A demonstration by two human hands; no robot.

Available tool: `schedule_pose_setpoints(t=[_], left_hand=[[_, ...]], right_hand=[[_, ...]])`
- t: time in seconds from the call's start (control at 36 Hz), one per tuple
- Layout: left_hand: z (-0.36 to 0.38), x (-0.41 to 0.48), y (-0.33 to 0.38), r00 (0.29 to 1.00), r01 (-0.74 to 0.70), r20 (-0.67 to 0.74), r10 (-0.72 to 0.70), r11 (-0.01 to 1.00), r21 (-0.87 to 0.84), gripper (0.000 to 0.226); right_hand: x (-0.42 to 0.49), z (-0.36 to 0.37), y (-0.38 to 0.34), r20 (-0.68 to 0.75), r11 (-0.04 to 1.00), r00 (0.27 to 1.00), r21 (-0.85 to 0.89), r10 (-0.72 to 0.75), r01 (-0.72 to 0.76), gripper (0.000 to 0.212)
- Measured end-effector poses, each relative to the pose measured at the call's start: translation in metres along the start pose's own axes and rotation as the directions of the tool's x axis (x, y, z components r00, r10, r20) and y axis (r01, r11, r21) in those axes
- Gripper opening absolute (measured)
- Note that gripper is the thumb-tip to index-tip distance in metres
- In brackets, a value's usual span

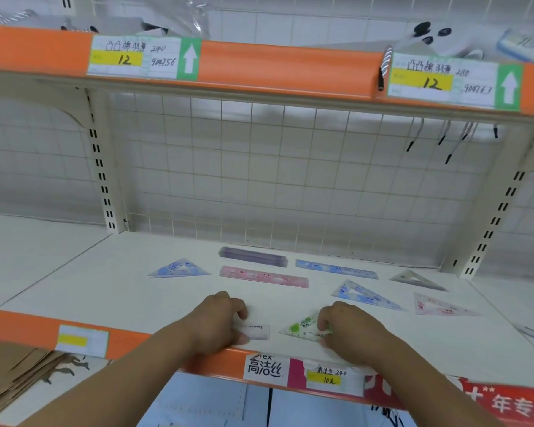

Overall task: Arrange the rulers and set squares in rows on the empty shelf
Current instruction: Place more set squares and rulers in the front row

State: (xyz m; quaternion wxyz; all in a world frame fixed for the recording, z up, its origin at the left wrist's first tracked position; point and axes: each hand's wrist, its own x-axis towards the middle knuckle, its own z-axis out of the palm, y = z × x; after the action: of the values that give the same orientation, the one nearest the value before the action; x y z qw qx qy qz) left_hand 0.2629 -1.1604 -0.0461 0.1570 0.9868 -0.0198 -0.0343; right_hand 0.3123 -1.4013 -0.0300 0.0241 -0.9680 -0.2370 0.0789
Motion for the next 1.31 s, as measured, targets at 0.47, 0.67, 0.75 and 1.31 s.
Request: schedule_pose_setpoints(t=[0.47,0.67,0.75,1.31], left_hand=[[-0.025,-0.019,-0.046,0.959,0.267,0.077,-0.274,0.96,0.088,0.068],[-0.032,-0.03,-0.059,0.938,0.333,0.074,-0.338,0.94,0.08,0.068],[-0.035,-0.036,-0.065,0.923,0.37,0.069,-0.379,0.922,0.114,0.068],[-0.036,-0.044,-0.075,0.897,0.431,0.041,-0.44,0.892,0.137,0.061]], right_hand=[[0.001,-0.007,-0.005,-0.032,0.997,0.999,0.072,0.006,-0.004,0.037],[0.012,-0.008,-0.035,-0.125,0.99,0.987,0.086,-0.101,0.112,0.031],[0.016,-0.005,-0.047,-0.111,0.985,0.984,0.09,-0.135,0.146,0.031],[0.04,0.009,-0.093,0.013,0.975,0.975,0.009,-0.223,0.223,0.018]])
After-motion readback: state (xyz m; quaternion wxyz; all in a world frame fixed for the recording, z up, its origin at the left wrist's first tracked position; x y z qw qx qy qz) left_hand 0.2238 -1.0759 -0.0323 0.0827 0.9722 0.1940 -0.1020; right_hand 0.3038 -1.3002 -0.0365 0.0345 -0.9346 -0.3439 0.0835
